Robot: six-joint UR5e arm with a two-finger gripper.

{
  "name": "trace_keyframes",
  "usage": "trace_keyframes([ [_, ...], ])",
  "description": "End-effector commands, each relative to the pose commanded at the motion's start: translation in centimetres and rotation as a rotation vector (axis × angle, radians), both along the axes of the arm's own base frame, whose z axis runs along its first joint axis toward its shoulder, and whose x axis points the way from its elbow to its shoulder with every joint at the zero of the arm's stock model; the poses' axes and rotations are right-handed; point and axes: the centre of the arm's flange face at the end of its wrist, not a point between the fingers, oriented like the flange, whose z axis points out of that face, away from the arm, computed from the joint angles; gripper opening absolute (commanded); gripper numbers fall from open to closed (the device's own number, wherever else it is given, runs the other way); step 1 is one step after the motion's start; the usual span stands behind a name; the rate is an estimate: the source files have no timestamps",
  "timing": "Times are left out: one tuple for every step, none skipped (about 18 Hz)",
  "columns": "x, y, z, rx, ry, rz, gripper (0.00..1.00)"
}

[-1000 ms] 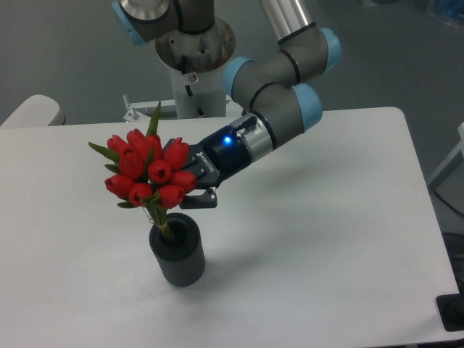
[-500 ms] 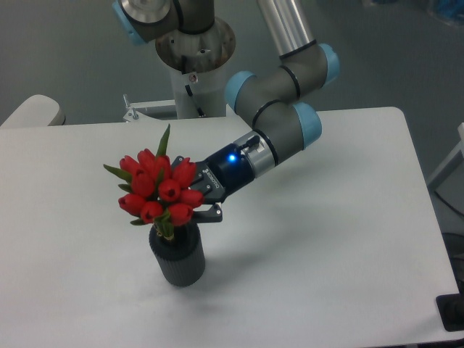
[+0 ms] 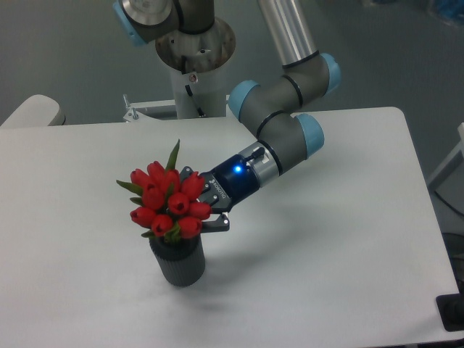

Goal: Insert the flowers into the vase
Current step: 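Lower the tulip stems down into the grey vase, then open the gripper to release the tulips in the vase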

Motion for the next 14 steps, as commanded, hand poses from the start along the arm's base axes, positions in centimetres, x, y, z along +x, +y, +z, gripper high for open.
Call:
trace_keyframes([
  [-0.02,0.01,-0.12,-0.003,0.0,0.0,0.65],
  [-0.02,0.01,-0.13,-0.005,0.001,0.0,0.67],
  [-0.04,0.02,-0.22,-0.006,0.0,0.0,0.74],
  [-0.12,-0.03,-0.3,-0.006,-0.002,0.002,0.84],
  [-0.16,-0.01,-0.48,-0.008,-0.004,0.002,0.9],
  [-0.13,-0.02,-0.62,-0.009,-0.007,0.002,0.97],
  [-0.15,-0.02,-0.72,-0.012,-0.011,0.002,1.0],
  [-0.19,0.01,-0.95,-0.011,-0.013,0.002,1.0],
  [-0.19,0.01,-0.97,-0.013,-0.012,0.002,1.0],
  [-0.2,0.02,-1.06,-0.013,-0.012,0.002,1.0],
  [-0.28,-0.04,-1.06,-0.013,-0.012,0.003,1.0],
  [-0.28,-0.04,-1.06,-0.013,-0.012,0.003,1.0],
  [-0.35,-0.09,-1.06,-0.013,-0.012,0.005,1.0],
  [-0.62,-0.34,-1.11,-0.013,-0.013,0.011,1.0],
])
